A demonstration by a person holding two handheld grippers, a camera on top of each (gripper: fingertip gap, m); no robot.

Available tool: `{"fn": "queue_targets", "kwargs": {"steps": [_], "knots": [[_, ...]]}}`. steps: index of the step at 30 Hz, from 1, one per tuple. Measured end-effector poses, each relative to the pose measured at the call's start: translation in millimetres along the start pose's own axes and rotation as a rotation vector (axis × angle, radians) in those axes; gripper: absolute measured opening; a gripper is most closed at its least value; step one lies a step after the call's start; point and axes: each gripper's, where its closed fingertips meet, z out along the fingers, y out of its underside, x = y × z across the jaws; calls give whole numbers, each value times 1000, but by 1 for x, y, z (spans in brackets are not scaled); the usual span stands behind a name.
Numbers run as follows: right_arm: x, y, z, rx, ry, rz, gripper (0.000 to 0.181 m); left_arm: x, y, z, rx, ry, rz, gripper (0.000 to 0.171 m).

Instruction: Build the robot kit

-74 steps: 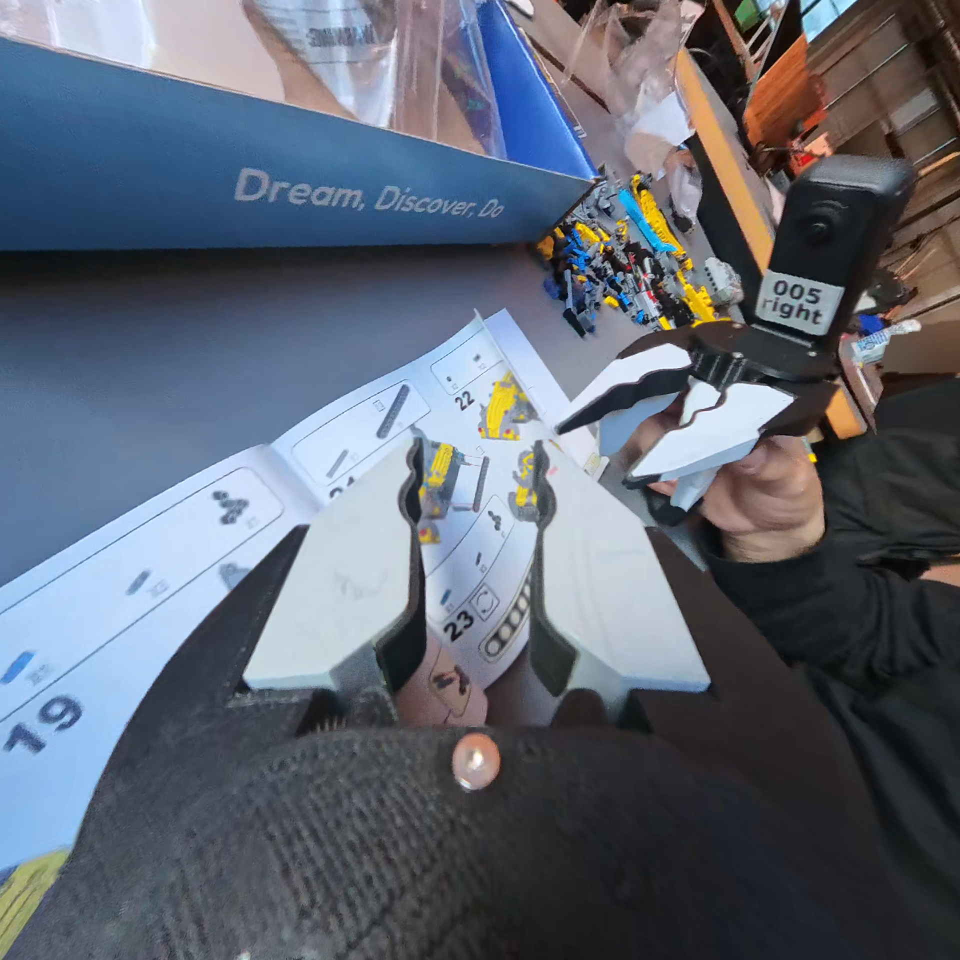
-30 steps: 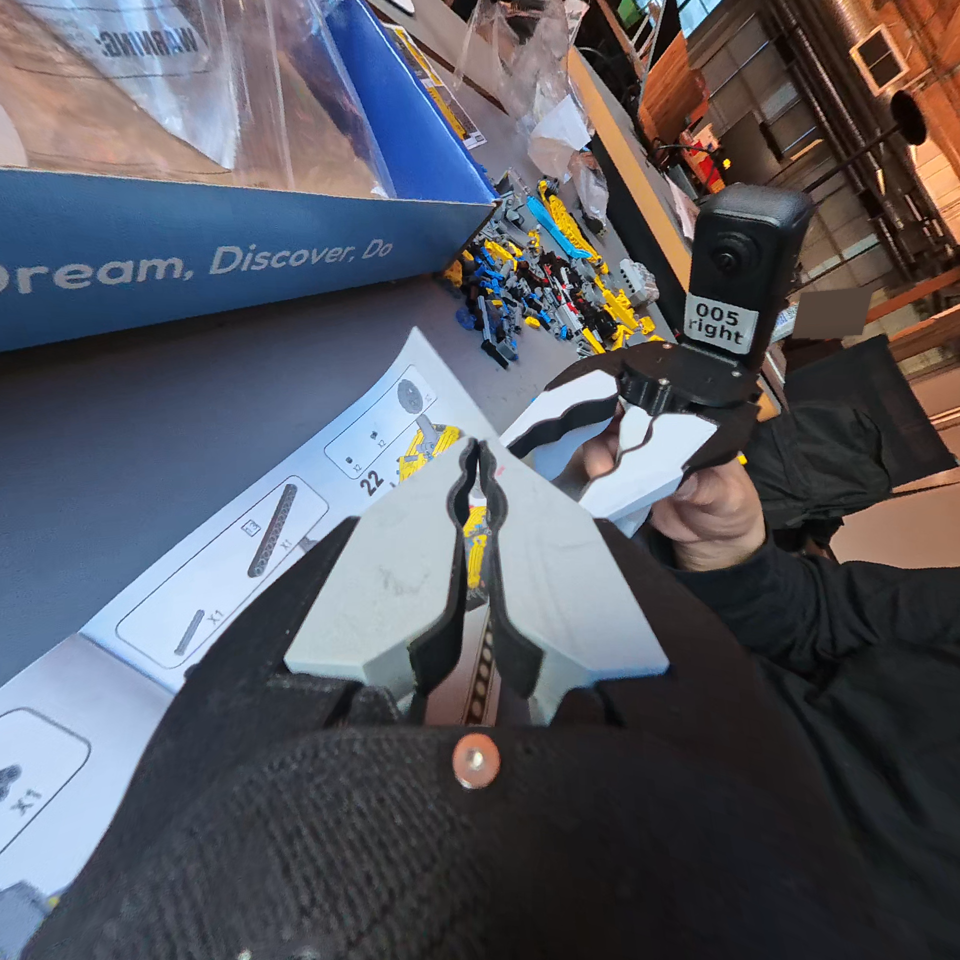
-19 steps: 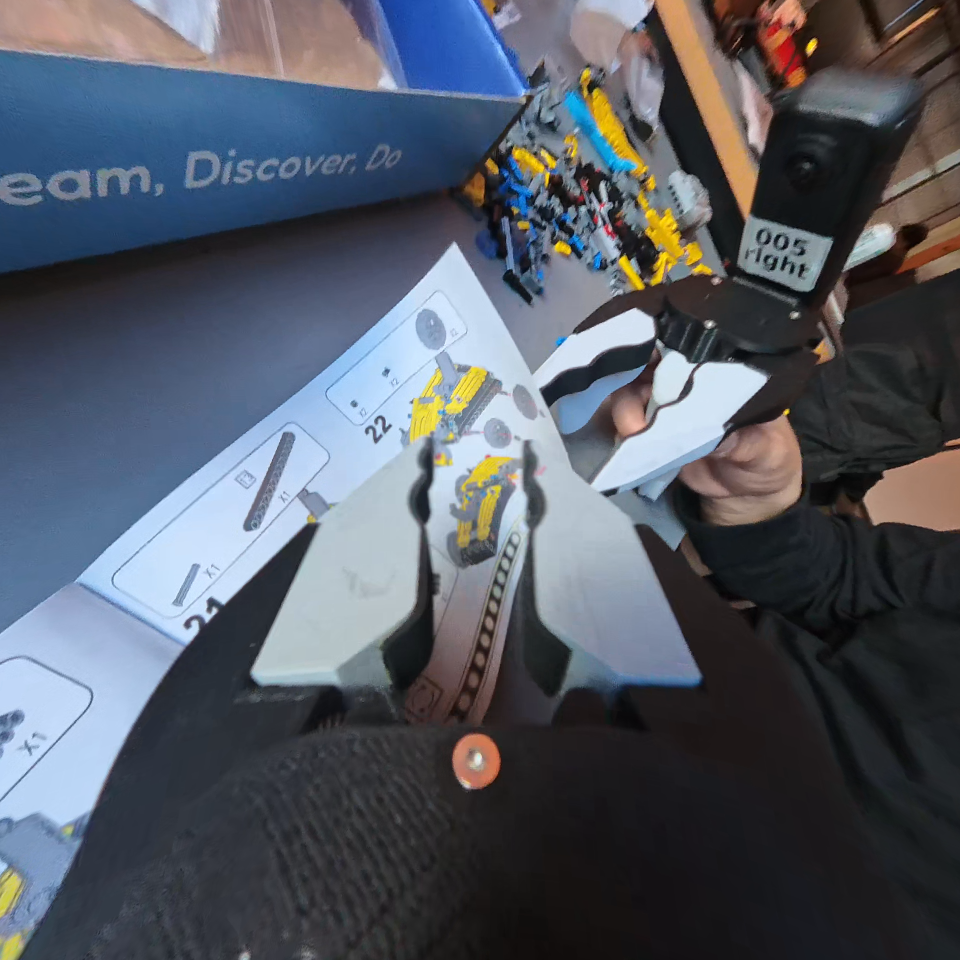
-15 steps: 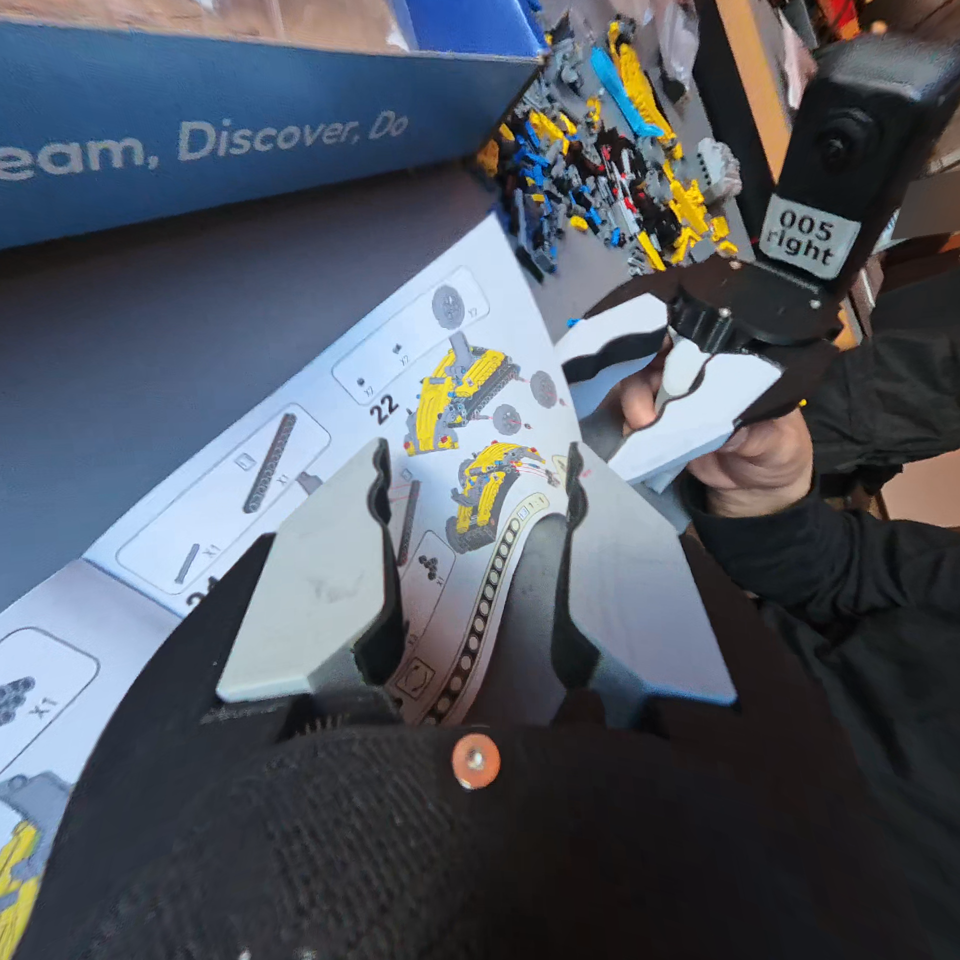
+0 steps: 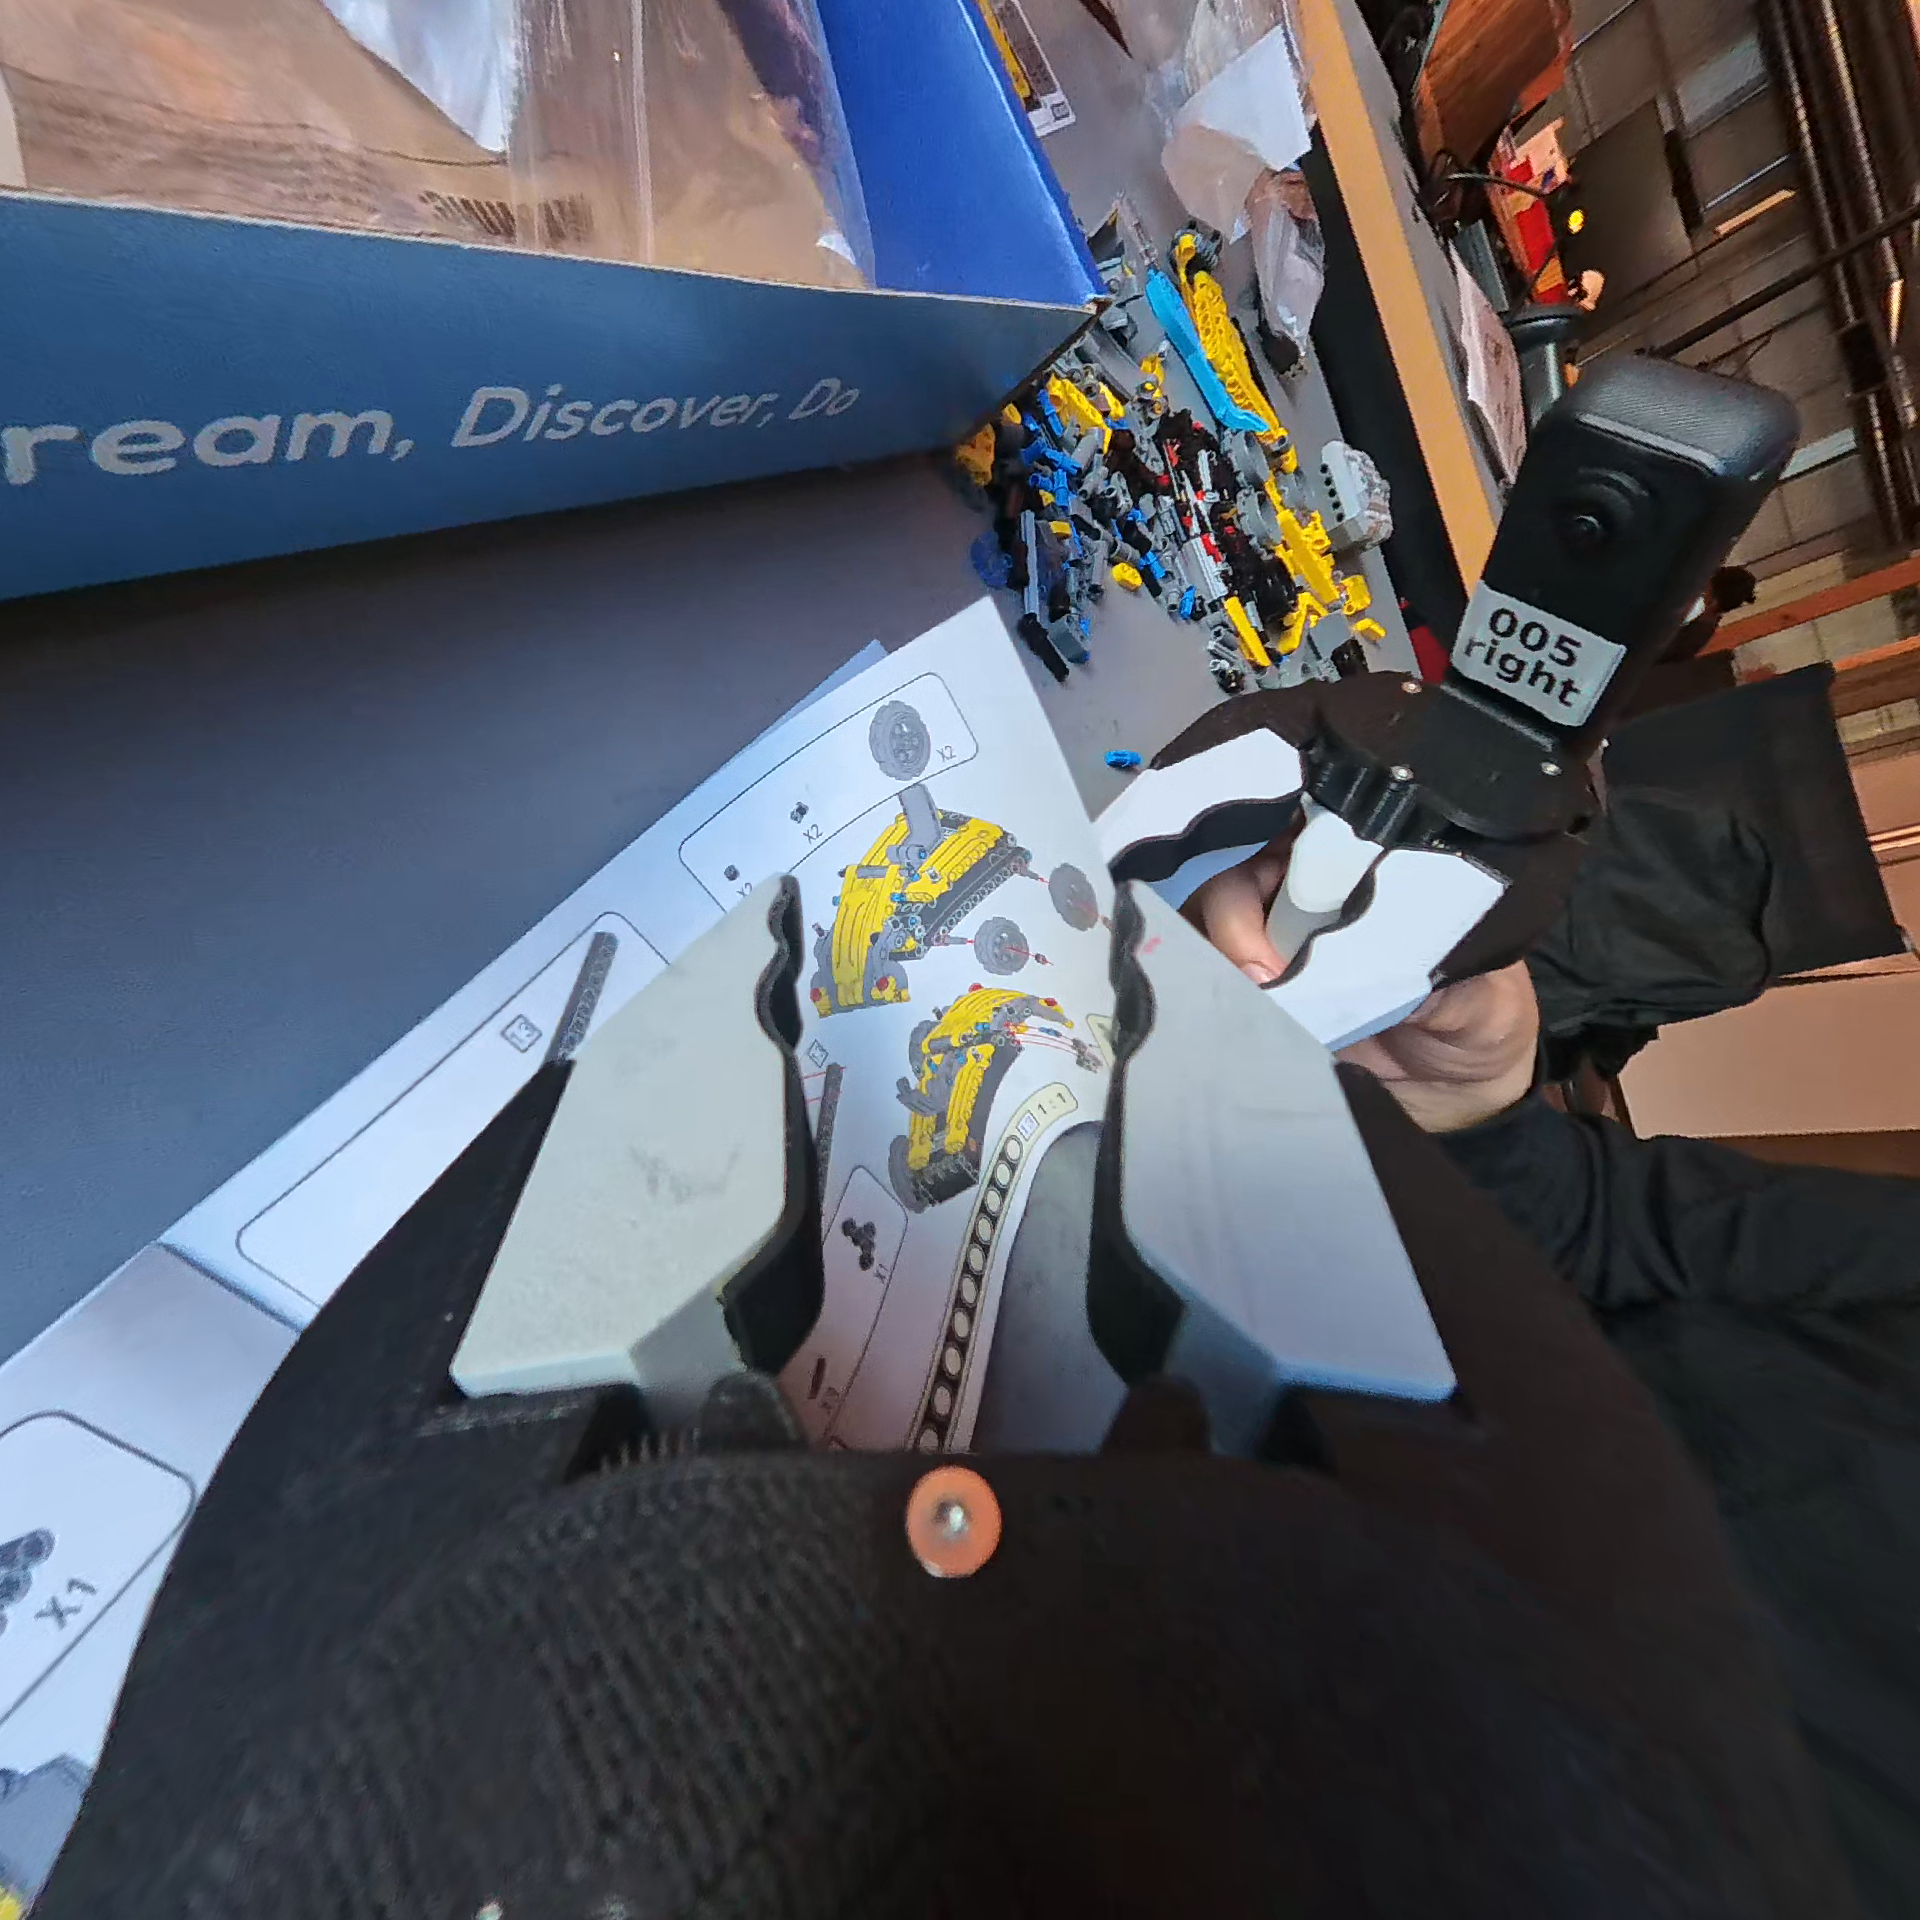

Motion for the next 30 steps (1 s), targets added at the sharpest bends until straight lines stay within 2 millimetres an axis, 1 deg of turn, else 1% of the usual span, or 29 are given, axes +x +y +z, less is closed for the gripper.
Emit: {"fn": "queue_targets", "kwargs": {"steps": [14, 23, 30], "knots": [[1, -2, -2, 14, -8, 12, 49, -9, 4, -1, 5, 4, -19, 52], [2, -5, -6, 40, -21, 38, 50, -7, 5, -3, 12, 26, -15, 53], [2, -4, -5, 31, -12, 33, 51, -6, 5, -3, 17, 33, -15, 54]]}}
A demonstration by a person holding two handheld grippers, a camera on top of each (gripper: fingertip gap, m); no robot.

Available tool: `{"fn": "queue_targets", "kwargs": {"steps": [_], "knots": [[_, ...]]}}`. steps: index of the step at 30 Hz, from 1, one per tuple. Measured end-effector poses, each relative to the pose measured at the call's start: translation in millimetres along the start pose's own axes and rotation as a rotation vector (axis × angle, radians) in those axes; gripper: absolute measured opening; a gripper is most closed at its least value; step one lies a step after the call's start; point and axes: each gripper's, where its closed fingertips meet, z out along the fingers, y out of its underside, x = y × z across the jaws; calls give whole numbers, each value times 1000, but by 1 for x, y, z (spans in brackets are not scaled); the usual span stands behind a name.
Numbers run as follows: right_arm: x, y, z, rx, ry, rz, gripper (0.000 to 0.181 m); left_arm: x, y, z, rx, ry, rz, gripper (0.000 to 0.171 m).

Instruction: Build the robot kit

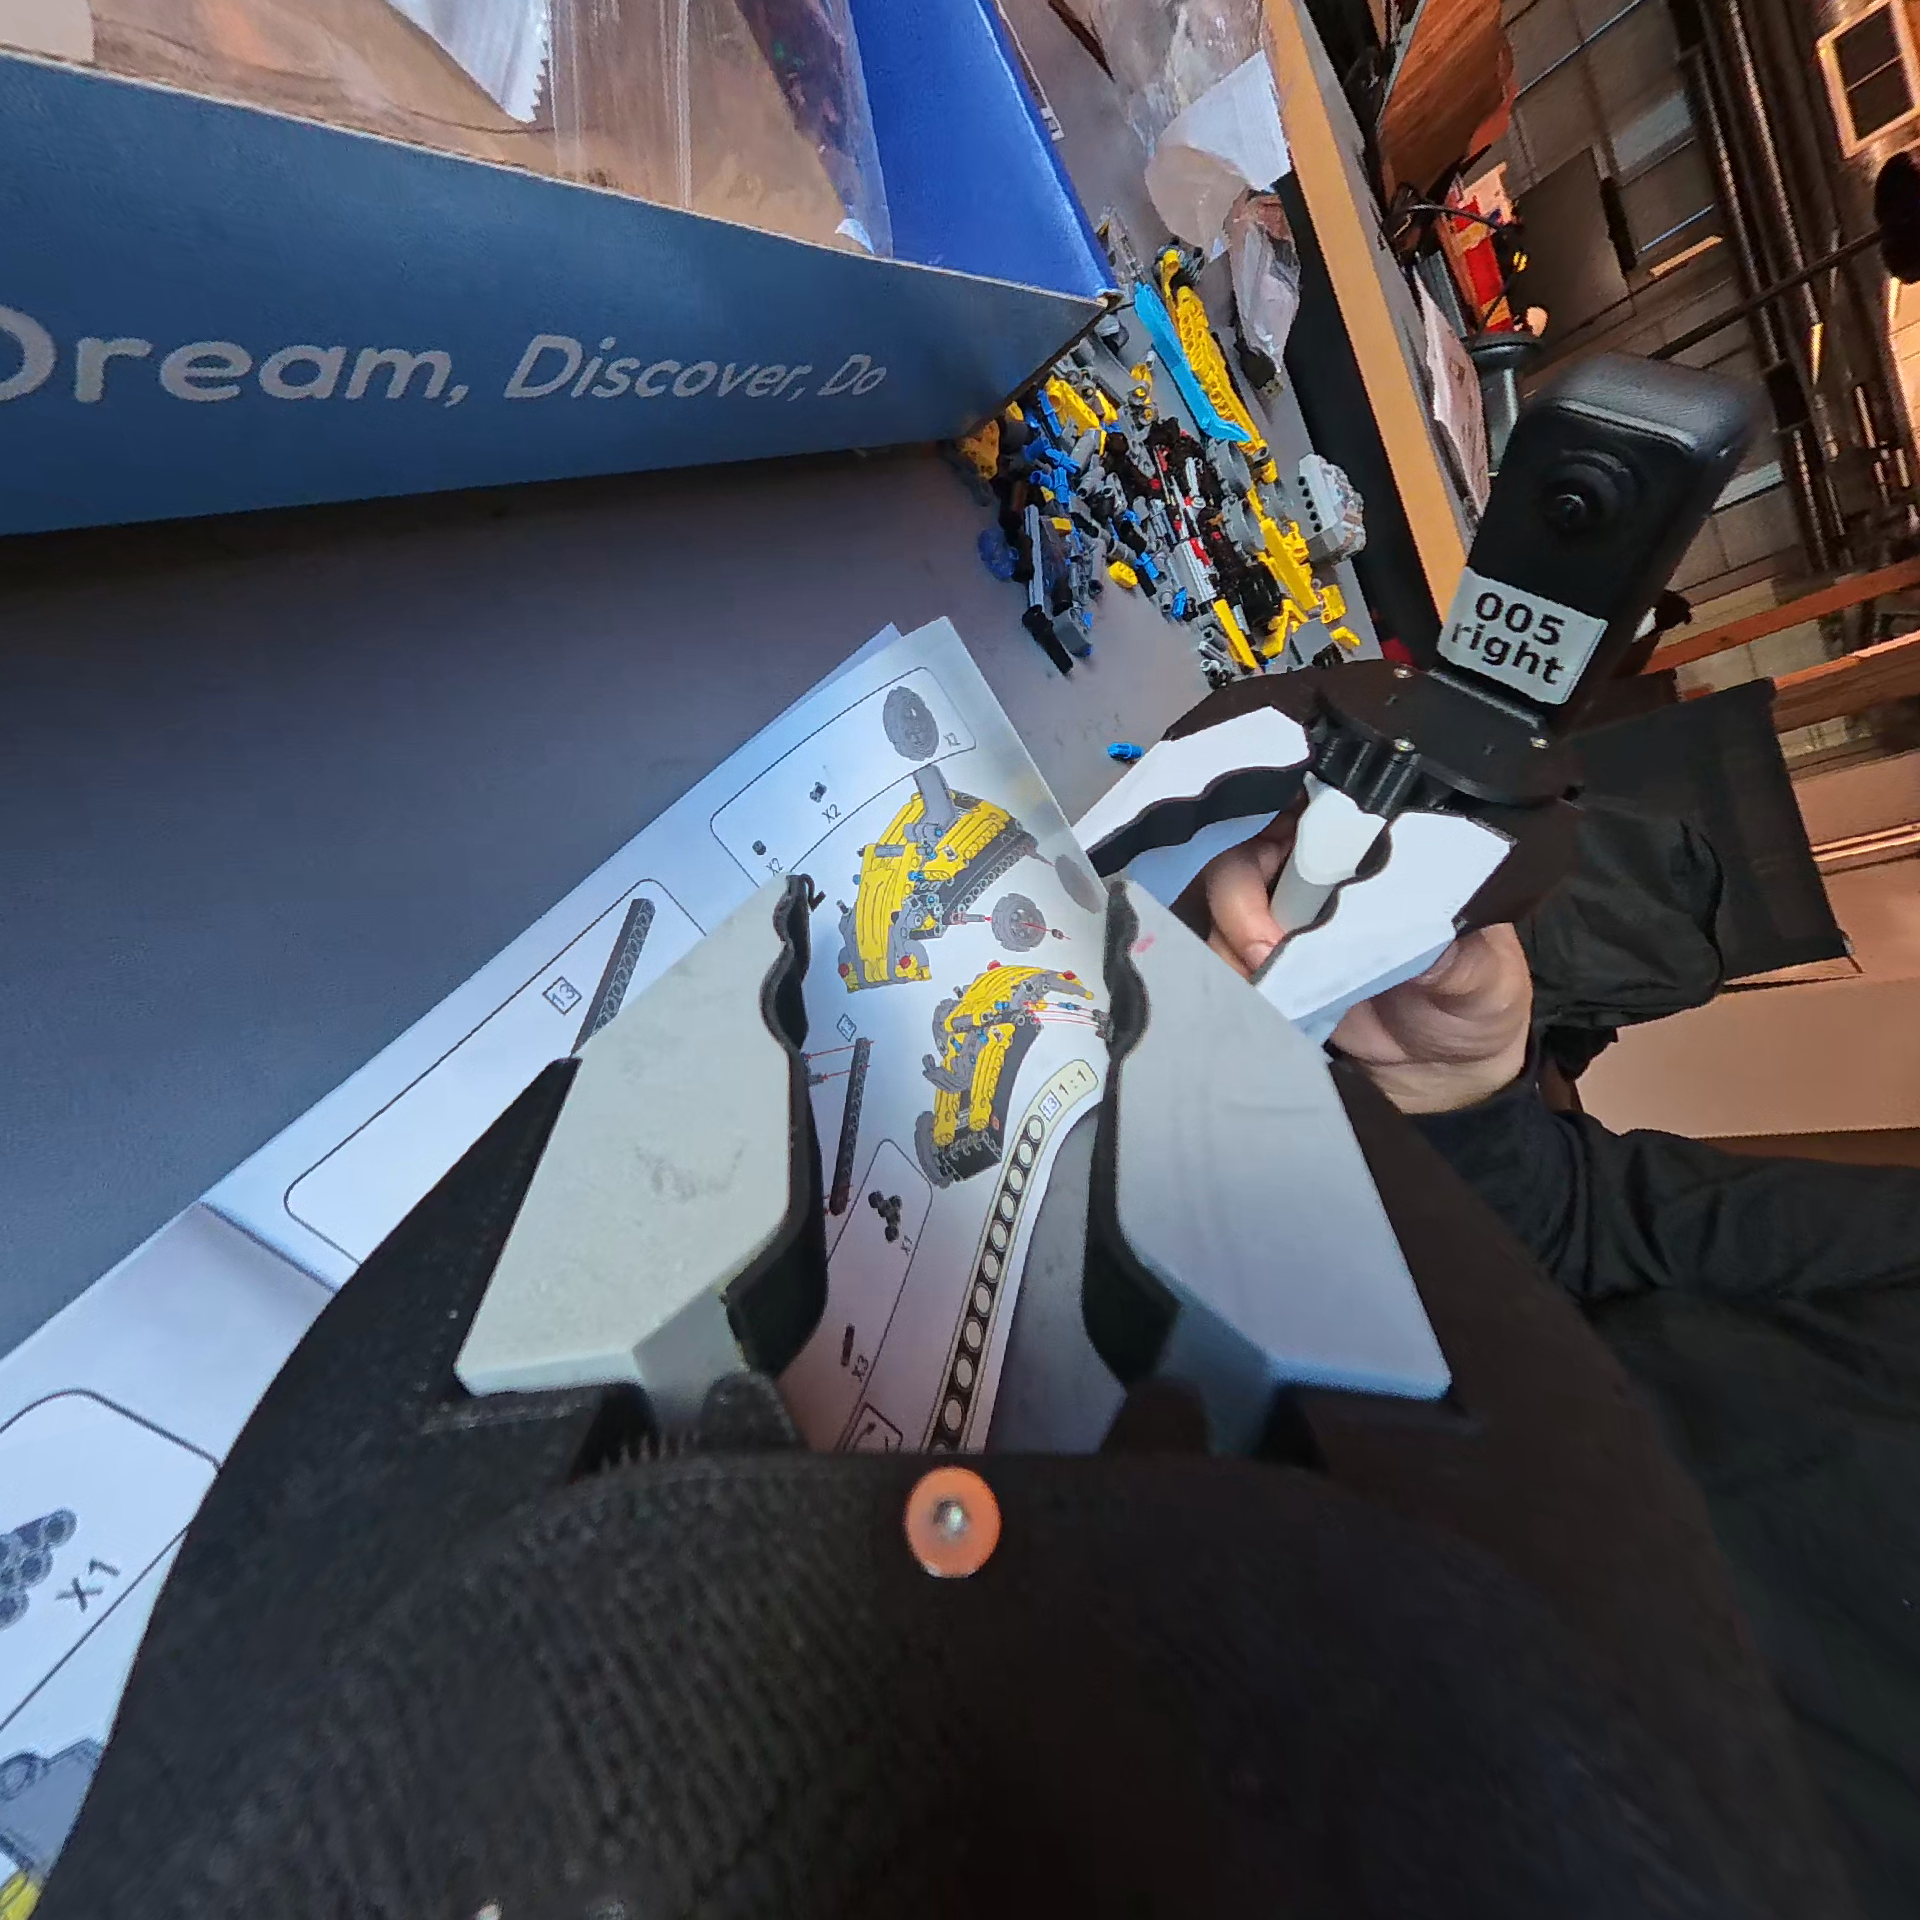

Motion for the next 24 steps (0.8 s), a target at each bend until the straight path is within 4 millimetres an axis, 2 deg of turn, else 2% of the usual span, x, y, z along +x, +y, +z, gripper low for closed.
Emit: {"fn": "queue_targets", "kwargs": {"steps": [21, 24], "knots": [[0, 1, 1, -4, -2, -1, 51, -2, 1, 3, -8, -19, 8, 53], [0, 1, 1, -4, -2, 1, 51, 3, -1, 2, 2, -3, 9, 56]]}}
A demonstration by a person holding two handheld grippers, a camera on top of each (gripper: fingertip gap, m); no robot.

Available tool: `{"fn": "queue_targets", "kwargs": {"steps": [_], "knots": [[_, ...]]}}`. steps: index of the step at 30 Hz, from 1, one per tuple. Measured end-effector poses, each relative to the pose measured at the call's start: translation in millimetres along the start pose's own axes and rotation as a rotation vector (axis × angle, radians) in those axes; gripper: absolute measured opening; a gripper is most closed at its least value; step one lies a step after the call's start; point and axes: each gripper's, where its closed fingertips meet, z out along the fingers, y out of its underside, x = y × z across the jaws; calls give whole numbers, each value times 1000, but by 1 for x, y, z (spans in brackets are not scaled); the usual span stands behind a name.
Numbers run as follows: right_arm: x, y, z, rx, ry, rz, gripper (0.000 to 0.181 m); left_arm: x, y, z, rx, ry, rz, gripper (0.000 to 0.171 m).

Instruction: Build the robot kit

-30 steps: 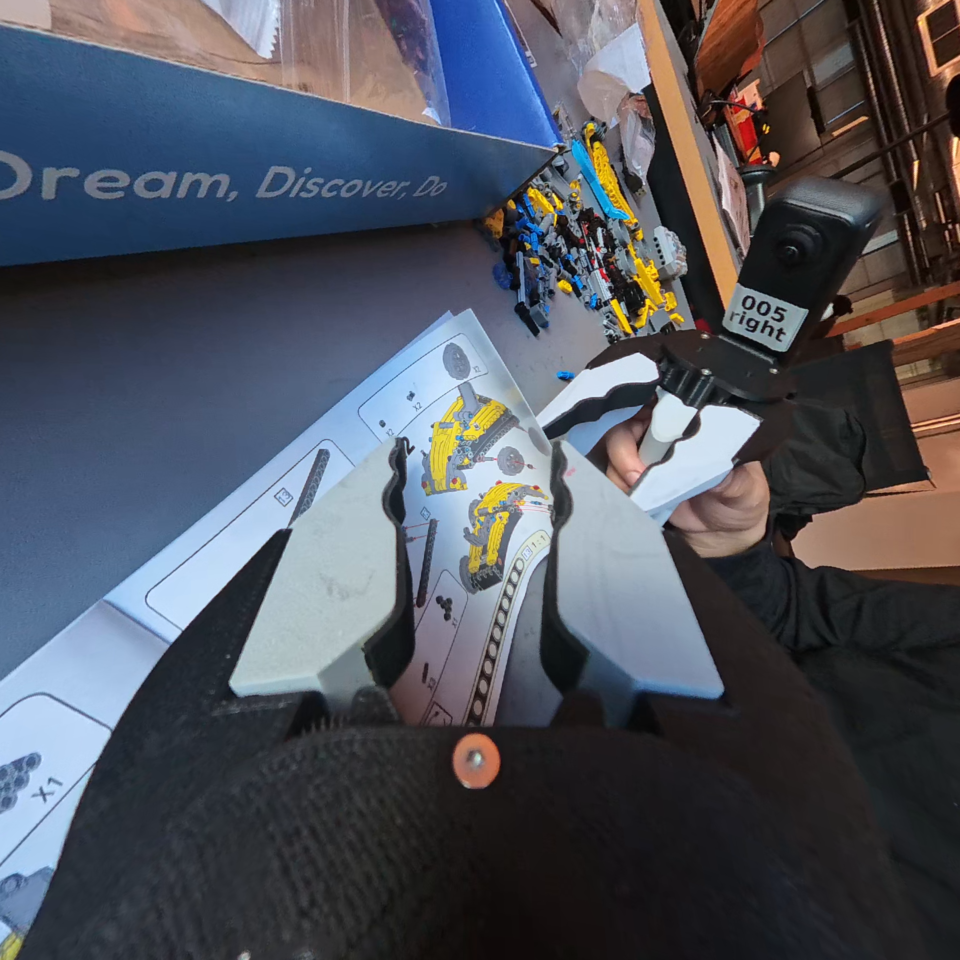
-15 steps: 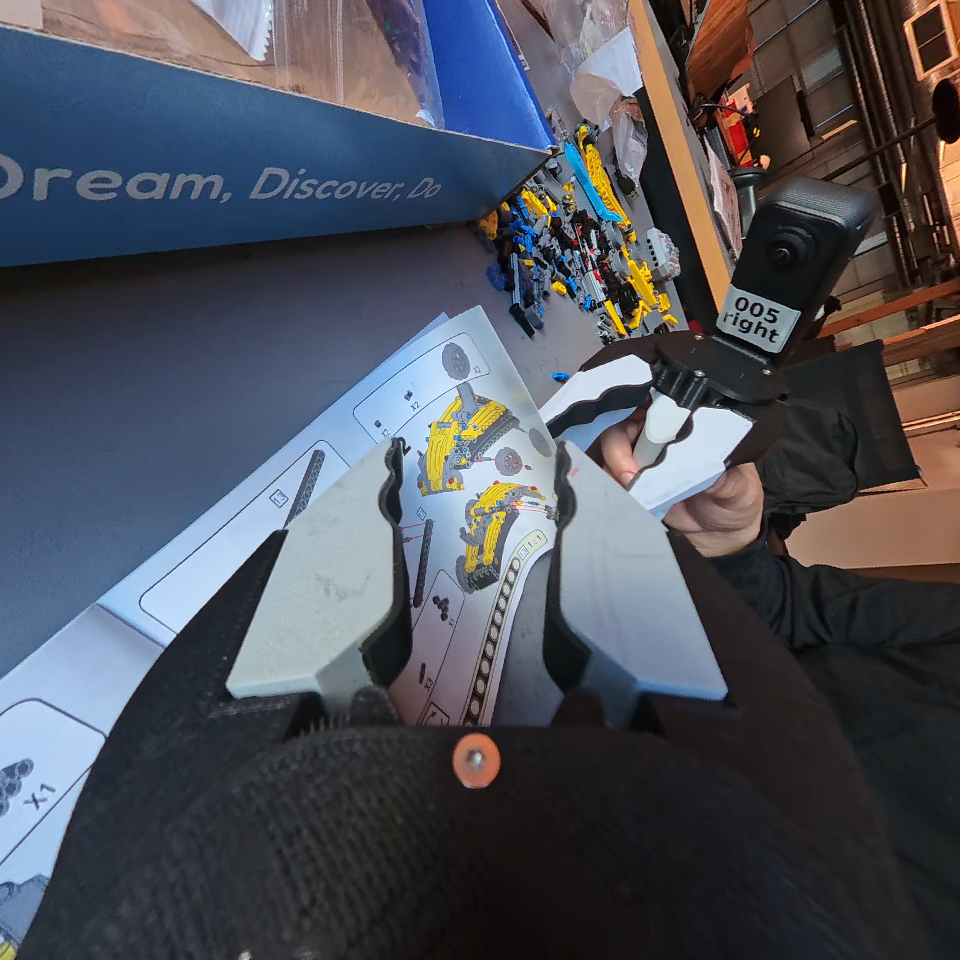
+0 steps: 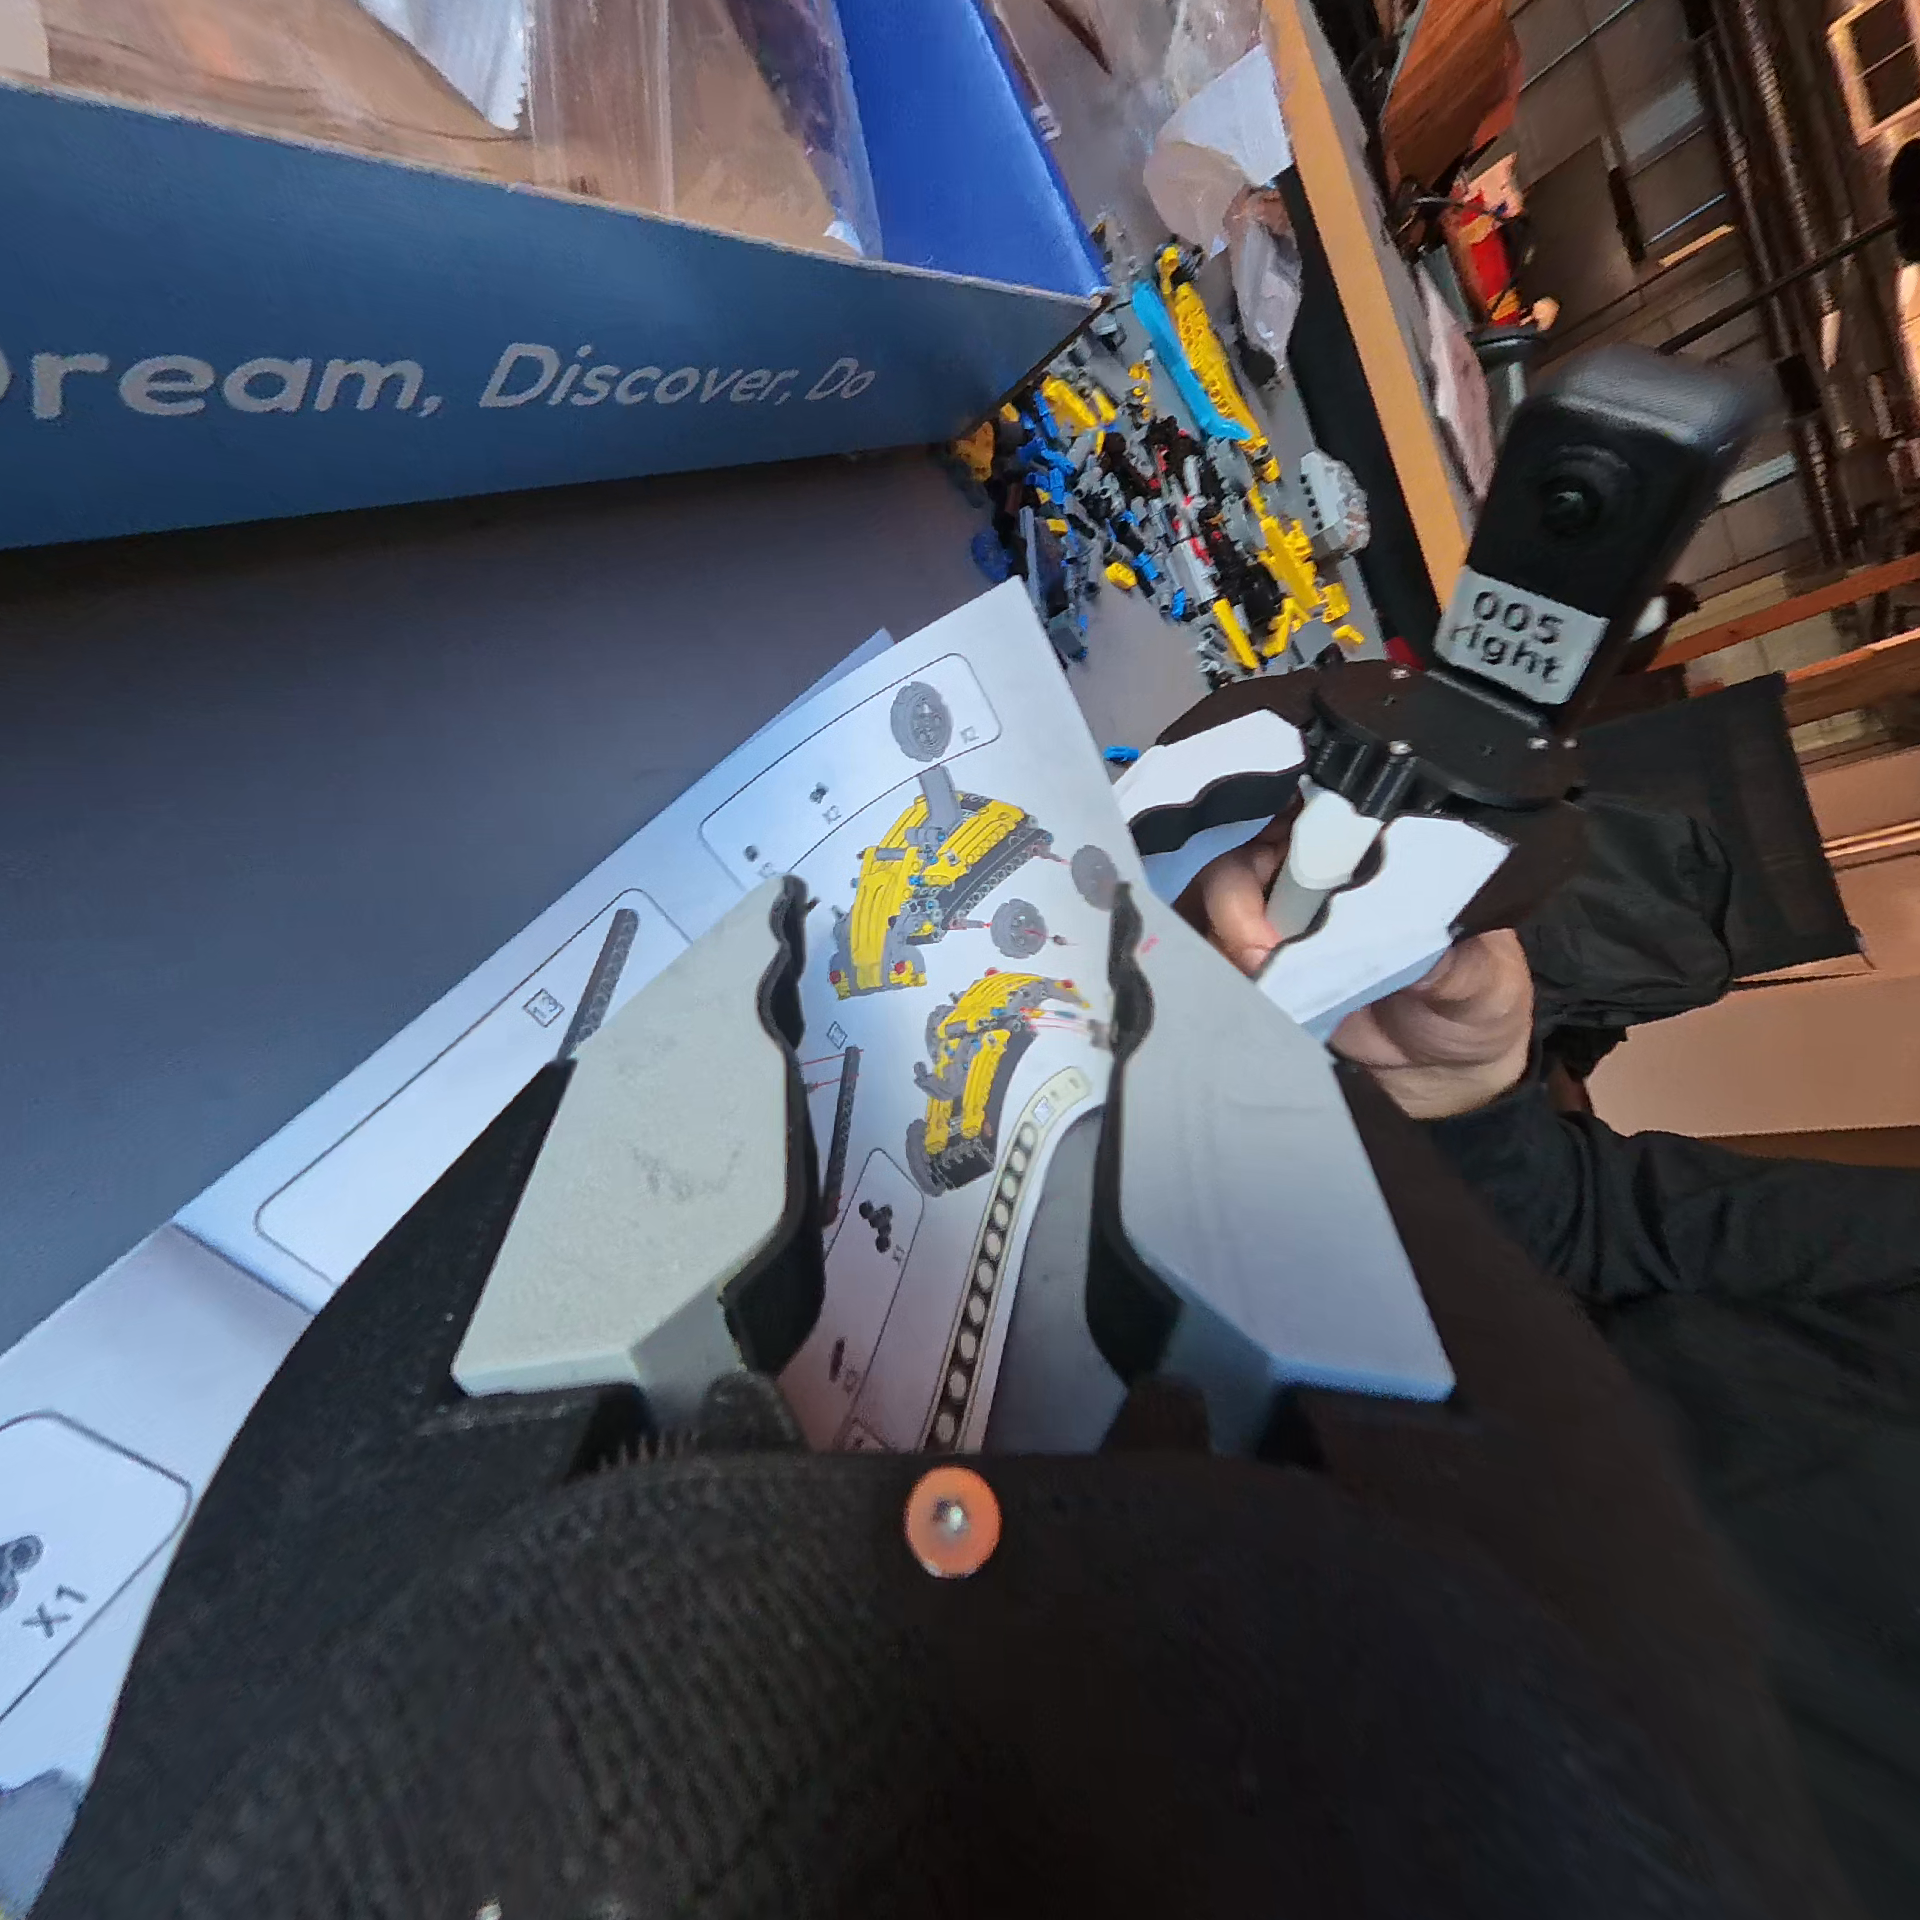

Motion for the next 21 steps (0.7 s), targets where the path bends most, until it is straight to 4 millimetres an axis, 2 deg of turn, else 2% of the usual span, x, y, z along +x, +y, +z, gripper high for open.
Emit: {"fn": "queue_targets", "kwargs": {"steps": [4, 7, 9, 10, 12, 14, 17, 21], "knots": [[-1, 0, 0, -1, -3, -1, 51, 23, -12, -6, 66, 132, 0, 67], [-3, 0, 1, 1, -8, -9, 51, 25, -15, -7, 88, 103, 46, 58], [-7, 0, 2, 2, -31, -12, 51, 33, -10, -1, 51, 101, 73, 56], [-9, 1, 3, -2, -39, -14, 51, 32, -6, 2, 23, 79, 81, 48], [-12, 4, 5, -22, -47, -29, 51, 25, -2, 4, -15, 6, 127, 5], [-14, 8, 7, -43, -36, -50, 54, 21, -3, 2, -15, -27, 167, 0], [-16, 11, 9, -60, -23, -76, 53, 27, -9, -11, 35, -12, 182, 0], [-26, 7, 5, -25, -22, -161, 58, 33, -24, -49, 165, 31, 112, 0]]}}
